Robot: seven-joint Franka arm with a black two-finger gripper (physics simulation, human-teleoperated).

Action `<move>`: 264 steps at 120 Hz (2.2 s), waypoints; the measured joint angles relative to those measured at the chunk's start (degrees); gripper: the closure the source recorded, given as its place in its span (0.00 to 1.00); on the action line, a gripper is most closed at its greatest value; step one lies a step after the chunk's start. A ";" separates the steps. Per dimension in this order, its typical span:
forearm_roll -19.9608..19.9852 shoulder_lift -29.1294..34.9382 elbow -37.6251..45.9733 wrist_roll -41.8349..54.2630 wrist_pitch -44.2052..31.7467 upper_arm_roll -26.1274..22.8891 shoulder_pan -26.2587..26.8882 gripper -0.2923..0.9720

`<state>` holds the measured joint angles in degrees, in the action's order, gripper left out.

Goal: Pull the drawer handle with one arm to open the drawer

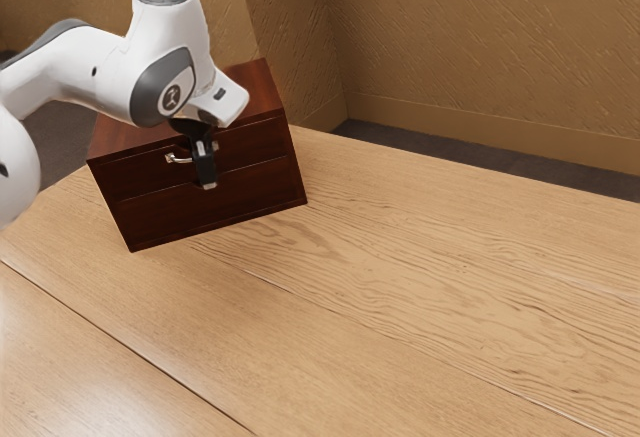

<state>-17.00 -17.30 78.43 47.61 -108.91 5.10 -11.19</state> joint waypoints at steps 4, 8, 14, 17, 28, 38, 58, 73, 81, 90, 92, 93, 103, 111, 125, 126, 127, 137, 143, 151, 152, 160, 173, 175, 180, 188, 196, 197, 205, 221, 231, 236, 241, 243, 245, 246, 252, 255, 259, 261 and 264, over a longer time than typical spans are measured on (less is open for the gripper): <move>-0.07 0.12 0.64 0.45 -0.74 0.00 -0.18 0.23; -0.15 0.32 1.53 0.89 -1.83 0.00 -0.30 0.23; -0.27 0.55 2.42 1.49 -3.22 0.00 -0.56 0.23; -0.33 0.87 2.98 1.78 -3.80 0.00 -0.67 0.23; -0.44 3.08 4.98 2.71 -5.45 0.21 -0.93 0.23; -0.47 5.43 7.92 3.43 -7.24 1.64 -1.10 0.23; -0.48 7.17 10.91 4.55 -11.39 3.24 -1.21 0.25; -0.48 6.92 12.14 5.17 -15.45 3.41 -1.12 0.36; -0.48 6.95 12.76 5.45 -17.05 3.52 -1.04 0.42; -0.43 6.59 13.14 5.65 -18.51 4.34 -1.03 0.46; -0.42 6.44 13.17 5.69 -18.78 4.47 -1.10 0.47; -0.41 6.36 13.18 5.71 -18.91 4.52 -1.12 0.47; -0.34 5.67 13.20 5.86 -19.96 4.77 -1.22 0.50; -0.20 4.95 13.12 5.97 -20.58 4.78 -1.20 0.51; 0.19 3.71 13.02 6.15 -21.92 4.75 -1.16 0.53; 0.22 3.66 13.02 6.16 -22.00 4.75 -1.16 0.53; 0.24 3.61 13.01 6.17 -22.07 4.75 -1.15 0.53; 0.42 3.35 12.99 6.28 -22.80 4.74 -1.13 0.53; 0.50 3.43 13.14 6.31 -23.15 4.65 -1.13 0.53; 0.56 3.64 13.72 6.27 -23.50 4.42 -1.04 0.54; 0.57 3.65 13.78 6.27 -23.54 4.40 -1.04 0.53; 0.57 3.89 14.77 6.18 -23.84 4.34 -1.08 0.50; 0.61 4.50 15.98 6.05 -24.11 4.28 -1.02 0.51; 0.61 4.72 16.16 6.04 -24.13 4.27 -1.02 0.53; 0.58 5.21 16.65 5.98 -24.20 4.06 -1.08 0.54; 0.51 6.63 18.07 5.90 -24.27 3.66 -1.04 0.57; 0.42 7.78 19.52 5.83 -24.38 3.42 -0.95 0.56; 0.41 7.96 19.75 5.83 -24.41 3.40 -0.95 0.56; 0.32 8.99 20.95 5.77 -24.61 3.17 -0.98 0.55; 0.19 10.80 23.40 5.63 -25.16 2.23 -1.19 0.54; 0.13 13.00 25.44 5.61 -25.52 1.72 -1.21 0.58; 0.09 13.86 26.45 5.58 -25.80 1.64 -1.07 0.58; 0.03 14.40 27.27 5.56 -26.05 1.61 -0.93 0.56; 0.01 14.52 27.55 5.55 -26.17 1.61 -0.90 0.56; -0.01 14.66 27.89 5.54 -26.31 1.60 -0.86 0.55; -0.03 14.72 28.03 5.53 -26.38 1.60 -0.84 0.55; -0.09 15.06 28.85 5.49 -26.74 1.53 -0.83 0.53; -0.12 15.35 29.32 5.45 -26.91 1.38 -0.90 0.53; -0.15 15.66 29.85 5.40 -27.10 1.19 -0.99 0.52; -0.15 15.76 30.05 5.39 -27.18 1.11 -1.03 0.52; -0.15 15.94 30.37 5.36 -27.28 0.97 -1.10 0.52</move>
<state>-17.15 -1.36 108.80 52.98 -136.19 6.07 -12.29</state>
